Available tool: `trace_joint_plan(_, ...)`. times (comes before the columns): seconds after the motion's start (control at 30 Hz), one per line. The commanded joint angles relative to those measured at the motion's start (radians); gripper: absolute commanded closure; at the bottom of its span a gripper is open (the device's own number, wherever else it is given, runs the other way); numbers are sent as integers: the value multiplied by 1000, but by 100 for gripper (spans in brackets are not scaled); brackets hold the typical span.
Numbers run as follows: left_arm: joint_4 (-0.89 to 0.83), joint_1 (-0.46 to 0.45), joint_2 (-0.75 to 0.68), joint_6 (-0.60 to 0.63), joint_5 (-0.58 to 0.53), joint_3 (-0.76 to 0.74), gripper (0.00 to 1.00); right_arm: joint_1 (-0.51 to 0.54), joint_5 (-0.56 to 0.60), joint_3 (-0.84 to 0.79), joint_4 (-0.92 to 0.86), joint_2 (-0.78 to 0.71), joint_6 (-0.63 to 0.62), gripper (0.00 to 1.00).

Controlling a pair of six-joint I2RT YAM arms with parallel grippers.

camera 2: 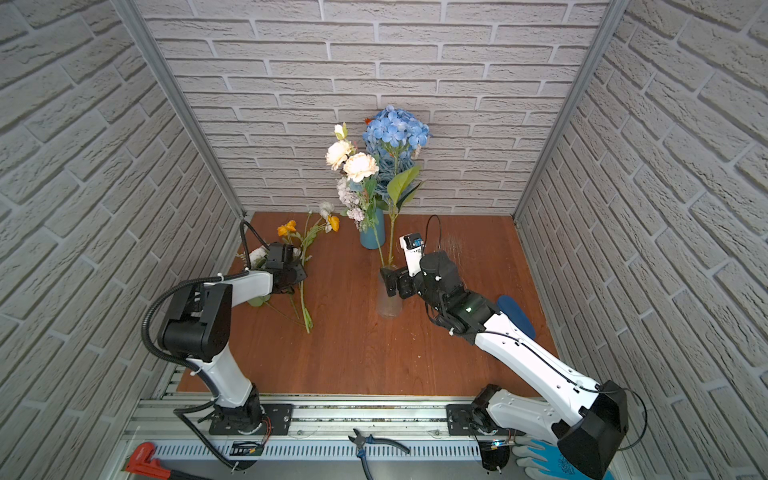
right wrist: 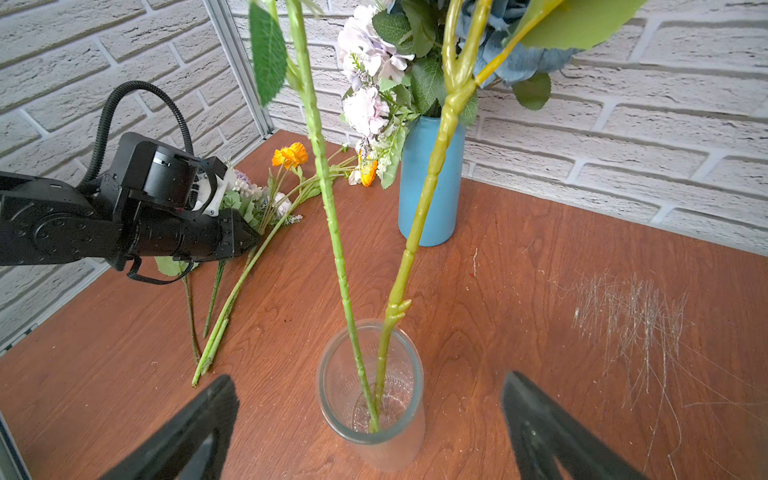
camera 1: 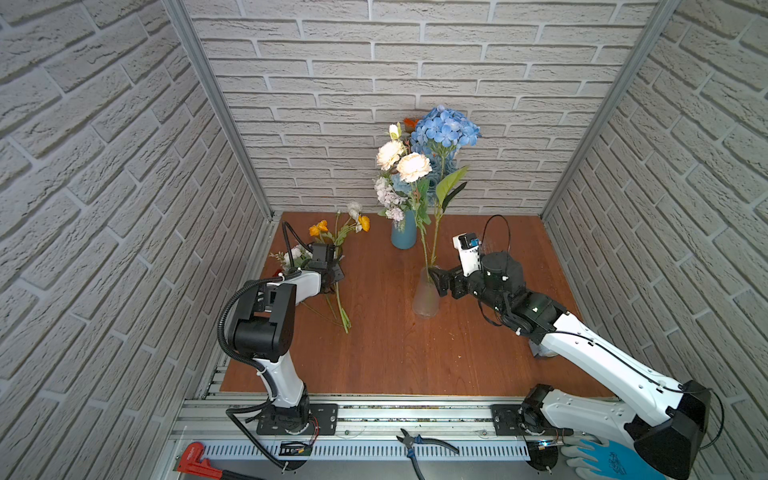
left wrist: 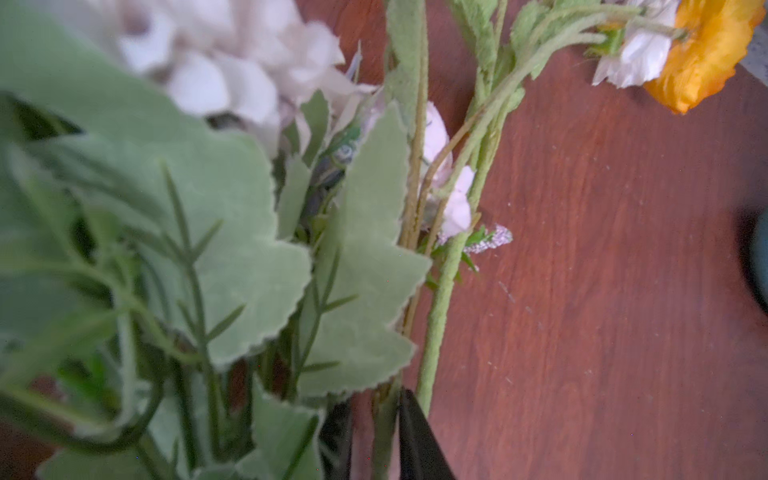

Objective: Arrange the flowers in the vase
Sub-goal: 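Lower the left gripper onto the loose stems and close on the orange poppy stem, then lift the orange poppy upright with the left gripper while the right gripper reaches toward it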

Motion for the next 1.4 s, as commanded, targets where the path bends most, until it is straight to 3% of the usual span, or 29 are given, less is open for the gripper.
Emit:
trace_joint_plan(0.0,23,5,29,-7,6,37,82,3,11,6,19,-8,-10,0)
trace_joint_plan(0.13,20,8,40,0,0,34,87,2,21,8,10,-14,-13,0)
trace_joint_plan(0.4,2,24,62,17,27,54,75,3,23,3,8,-31,-11,0)
trace_joint_plan(0.5,-5,26,56,34,44,69,94,3,29,2,1,-40,-9,0)
trace_joint_plan(0.53,-5,25,46,40,54,69,100,3,31,0,-1,-43,-9,0)
trace_joint_plan(0.9,64,2,-207,116,263,-89,100,3,21,-14,24,-46,7,0)
trace_joint_plan(1.07,64,-31,-314,171,292,-164,100,2,-19,-2,32,-20,23,0)
trace_joint_plan(1.37,183,-76,-361,188,360,-255,100,7,-132,-7,69,-18,61,0)
